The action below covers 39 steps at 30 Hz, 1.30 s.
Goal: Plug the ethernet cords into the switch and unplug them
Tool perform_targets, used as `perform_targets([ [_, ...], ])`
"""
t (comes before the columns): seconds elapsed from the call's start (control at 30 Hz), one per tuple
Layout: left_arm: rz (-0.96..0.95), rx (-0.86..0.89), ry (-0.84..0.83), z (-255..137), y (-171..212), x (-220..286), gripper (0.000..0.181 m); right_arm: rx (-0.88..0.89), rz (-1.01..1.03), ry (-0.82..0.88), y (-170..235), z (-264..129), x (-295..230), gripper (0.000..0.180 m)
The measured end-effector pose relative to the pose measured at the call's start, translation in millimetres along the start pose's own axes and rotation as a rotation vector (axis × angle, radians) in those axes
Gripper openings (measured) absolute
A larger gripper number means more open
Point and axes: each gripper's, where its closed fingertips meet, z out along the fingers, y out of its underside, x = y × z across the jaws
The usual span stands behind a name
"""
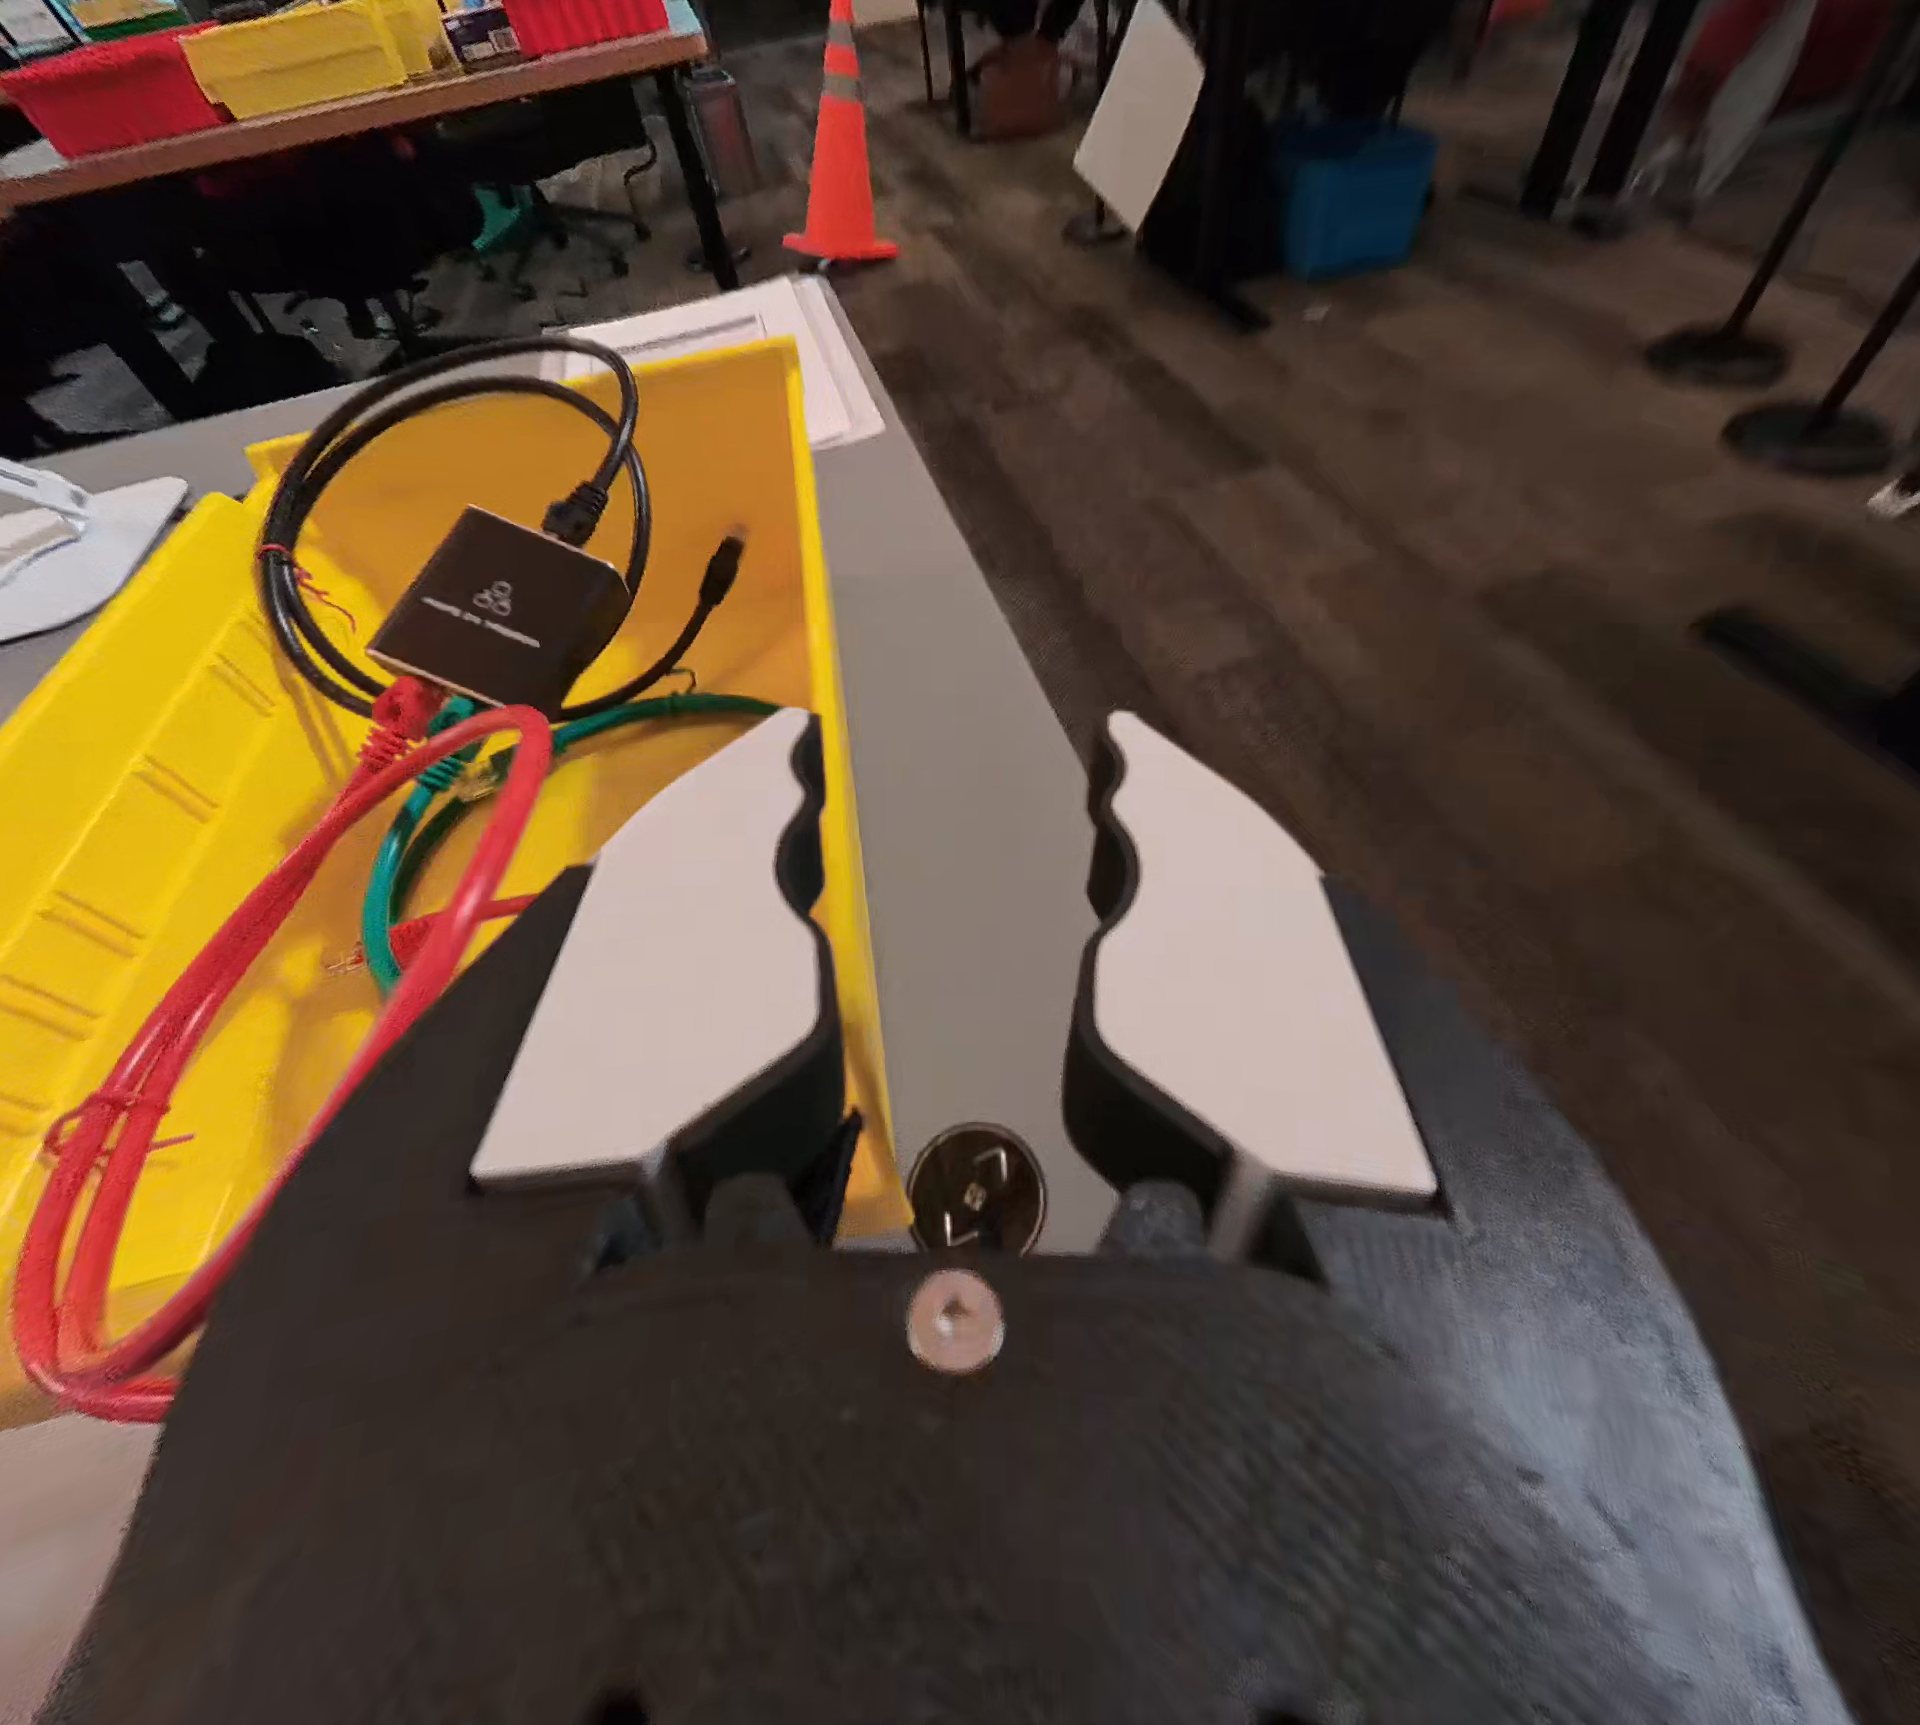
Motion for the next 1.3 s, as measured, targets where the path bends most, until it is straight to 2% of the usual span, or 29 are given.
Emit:
perform_targets([
  [0.07, 0.000, -0.001, -0.001, 0.2, 0.2, -0.1, 0.042, -0.043, 0.050, -0.095, 10.5, 4.6, -6.5, 0.039],
  [0.17, 0.001, -0.002, -0.002, 0.3, 0.6, -0.2, 0.042, -0.042, 0.035, -0.171, 10.7, 5.7, -21.9, 0.033],
  [0.3, 0.001, -0.007, -0.002, 0.8, 1.8, 0.0, 0.042, -0.095, -0.118, -0.104, 23.1, 16.0, -26.5, 0.029],
  [0.47, -0.003, -0.010, 0.001, 1.4, 3.0, -0.1, 0.041, -0.176, -0.269, -0.036, 43.1, 39.3, -19.2, 0.041],
  [0.53, 0.000, -0.019, 0.002, 2.2, 4.2, 0.1, 0.041, -0.218, -0.290, -0.030, 51.3, 45.9, -18.5, 0.037],
  [0.6, 0.004, -0.030, 0.002, 3.1, 5.9, 0.5, 0.041, -0.220, -0.262, -0.050, 53.3, 48.1, -21.4, 0.023],
  [0.77, -0.003, -0.045, 0.011, 4.7, 8.7, 1.3, 0.041, -0.224, -0.130, -0.145, 55.9, 47.3, -29.2, 0.005],
  [0.93, -0.003, -0.060, 0.014, 5.9, 11.4, 2.0, 0.041, -0.221, -0.144, -0.142, 56.0, 47.1, -29.4, 0.004],
  [1.1, 0.002, -0.089, 0.016, 8.2, 16.7, 3.1, 0.042, -0.223, -0.024, -0.188, 56.5, 46.7, -31.0, 0.008],
  [1.3, 0.002, -0.101, 0.013, 9.0, 18.6, 3.0, 0.042, -0.207, -0.136, -0.165, 57.1, 45.7, -31.8, 0.005],
])
